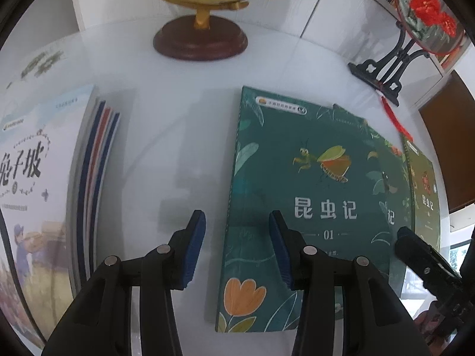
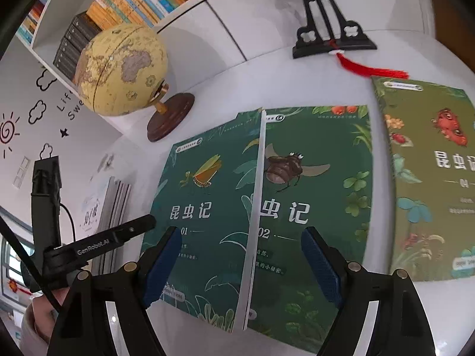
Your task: Organize books
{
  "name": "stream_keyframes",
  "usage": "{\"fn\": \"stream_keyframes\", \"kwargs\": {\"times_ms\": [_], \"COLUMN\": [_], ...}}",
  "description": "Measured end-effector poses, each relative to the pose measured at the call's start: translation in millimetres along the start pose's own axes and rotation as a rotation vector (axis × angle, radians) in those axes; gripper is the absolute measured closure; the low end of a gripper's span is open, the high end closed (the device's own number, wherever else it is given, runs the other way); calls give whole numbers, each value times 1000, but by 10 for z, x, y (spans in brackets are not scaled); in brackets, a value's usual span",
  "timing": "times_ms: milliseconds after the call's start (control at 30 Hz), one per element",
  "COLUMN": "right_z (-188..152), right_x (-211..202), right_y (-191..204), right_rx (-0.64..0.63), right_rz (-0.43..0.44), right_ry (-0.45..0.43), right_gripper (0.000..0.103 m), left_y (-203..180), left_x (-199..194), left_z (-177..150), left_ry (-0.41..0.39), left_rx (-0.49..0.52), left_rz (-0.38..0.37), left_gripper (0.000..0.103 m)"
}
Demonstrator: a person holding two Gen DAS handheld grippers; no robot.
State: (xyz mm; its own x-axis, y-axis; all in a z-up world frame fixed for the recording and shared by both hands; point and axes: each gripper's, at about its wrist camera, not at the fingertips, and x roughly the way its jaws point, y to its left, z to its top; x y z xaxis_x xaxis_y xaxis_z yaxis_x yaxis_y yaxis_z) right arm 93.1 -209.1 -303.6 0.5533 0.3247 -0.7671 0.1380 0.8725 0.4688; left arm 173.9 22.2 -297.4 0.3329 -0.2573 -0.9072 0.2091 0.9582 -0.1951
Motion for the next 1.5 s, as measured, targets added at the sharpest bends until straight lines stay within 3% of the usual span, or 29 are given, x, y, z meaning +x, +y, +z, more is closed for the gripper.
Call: {"fn": "stream_keyframes", "kwargs": {"times_ms": [100,200,400,933,1033,1067,1133,1200,1300,1433,1467,1500], "right_z": [12,22,52,61,61,69,65,39,44,40,38,31], "right_x": [92,142,221,229,227,224,221,183,183,178,181,174], "right_y": [11,37,106,55,45,41,35,6,14,11,16,16], "right_rx": [-8,-13,-32,26,32,34,42,46,45,52,55,57], "right_rz": [15,40,104,180,192,193,199,204,208,212,211,211], "right_ry": [24,26,60,77,81,80,75,71,82,82,81,80], "right_gripper": [21,21,21,20,19,19,19,20,20,20,19,19], "left_y": [24,32,-14,118,94,45,-31,-10,84,145,129,101], "left_x": [2,4,13,-49,-53,-51,-75,-84,-78,-63,-55,-41], "left_z": [4,-7,-26,-11,-24,-26,-43,-71,-99,-156,-169,-183], "left_ry": [-12,-15,-34,-51,-43,-38,-50,-39,-9,-4,-2,6], "left_rx": [-1,-20,-30,-129,-153,-142,-91,-81,-98,-106,-98,-92], "left_rz": [-19,-87,-140,-256,-397,-391,-264,-183,-139,-164,-205,-258], "left_gripper": [59,59,44,43,43,43,43,43,43,34,33,25]}}
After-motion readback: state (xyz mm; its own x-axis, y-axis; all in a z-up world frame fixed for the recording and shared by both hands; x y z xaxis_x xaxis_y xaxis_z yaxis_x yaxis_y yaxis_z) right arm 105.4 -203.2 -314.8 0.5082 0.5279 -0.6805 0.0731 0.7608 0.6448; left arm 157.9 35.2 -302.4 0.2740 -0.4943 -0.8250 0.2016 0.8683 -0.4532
